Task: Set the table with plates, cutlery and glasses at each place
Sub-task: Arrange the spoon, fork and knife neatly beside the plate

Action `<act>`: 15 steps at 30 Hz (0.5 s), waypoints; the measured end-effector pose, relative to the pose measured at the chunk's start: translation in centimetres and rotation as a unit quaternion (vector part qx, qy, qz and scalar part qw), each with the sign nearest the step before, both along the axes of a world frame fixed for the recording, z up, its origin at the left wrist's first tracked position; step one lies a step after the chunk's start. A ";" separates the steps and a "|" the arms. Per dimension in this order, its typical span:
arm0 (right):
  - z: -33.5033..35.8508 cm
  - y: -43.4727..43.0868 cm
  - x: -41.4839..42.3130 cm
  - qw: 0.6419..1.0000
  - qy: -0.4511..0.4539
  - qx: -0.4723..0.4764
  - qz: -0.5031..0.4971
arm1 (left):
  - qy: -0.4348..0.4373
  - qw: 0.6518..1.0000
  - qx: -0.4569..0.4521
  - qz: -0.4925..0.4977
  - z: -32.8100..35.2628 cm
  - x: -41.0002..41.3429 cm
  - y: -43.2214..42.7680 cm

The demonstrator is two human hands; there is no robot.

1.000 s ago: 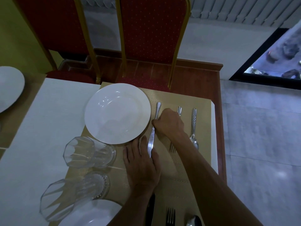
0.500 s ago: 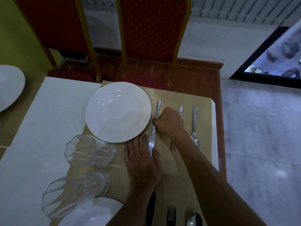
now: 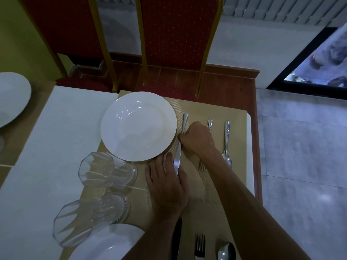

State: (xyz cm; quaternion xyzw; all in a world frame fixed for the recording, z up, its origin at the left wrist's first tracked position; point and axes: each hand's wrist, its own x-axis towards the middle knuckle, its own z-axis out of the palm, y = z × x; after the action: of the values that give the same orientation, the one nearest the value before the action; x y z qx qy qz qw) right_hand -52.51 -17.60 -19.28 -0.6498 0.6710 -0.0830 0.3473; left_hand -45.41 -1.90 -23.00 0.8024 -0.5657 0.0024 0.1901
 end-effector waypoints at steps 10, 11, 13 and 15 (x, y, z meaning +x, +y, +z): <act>-0.1 0.0 0.2 1.000 0.006 0.011 -0.002 | 0.000 1.000 -0.002 -0.005 -0.2 0.2 0.1; -0.1 -0.1 0.2 1.000 0.005 0.012 -0.002 | 0.000 1.000 -0.004 -0.004 -0.2 0.2 0.0; 0.0 -0.1 0.2 1.000 0.004 0.013 0.000 | -0.001 1.000 -0.006 -0.003 -0.3 0.2 0.0; 0.0 -0.1 0.2 1.000 0.006 0.014 0.002 | -0.001 1.000 -0.006 -0.003 -0.4 0.2 0.1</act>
State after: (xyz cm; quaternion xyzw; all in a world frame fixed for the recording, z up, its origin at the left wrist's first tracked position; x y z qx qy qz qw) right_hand -52.32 -17.69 -19.30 -0.6464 0.6731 -0.0693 0.3525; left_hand -45.20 -1.82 -23.38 0.7997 -0.5678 0.0059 0.1949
